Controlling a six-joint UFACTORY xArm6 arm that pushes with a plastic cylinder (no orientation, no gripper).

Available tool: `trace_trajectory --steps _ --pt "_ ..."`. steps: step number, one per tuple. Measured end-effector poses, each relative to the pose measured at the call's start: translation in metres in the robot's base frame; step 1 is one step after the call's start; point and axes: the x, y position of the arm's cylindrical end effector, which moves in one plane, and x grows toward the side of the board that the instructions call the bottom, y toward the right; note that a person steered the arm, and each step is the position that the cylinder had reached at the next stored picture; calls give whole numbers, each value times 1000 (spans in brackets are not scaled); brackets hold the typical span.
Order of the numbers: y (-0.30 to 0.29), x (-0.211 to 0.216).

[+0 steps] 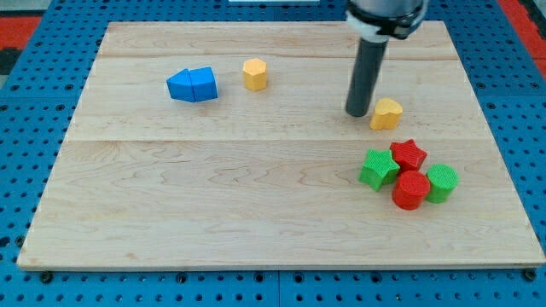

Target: Move yellow hexagon closer to the yellow heart

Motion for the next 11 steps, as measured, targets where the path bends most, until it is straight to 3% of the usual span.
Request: trace_trajectory --steps 1,2,3,4,5,7,8,9,10,11 --pt "35 30" --pt "80 1" --pt "25 23" --pt "-100 19" --pt "-174 -39" --pt "-115 -99" --pt "-155 -107" --pt "-155 -139" --pt "-69 -99" --pt "-27 -87"
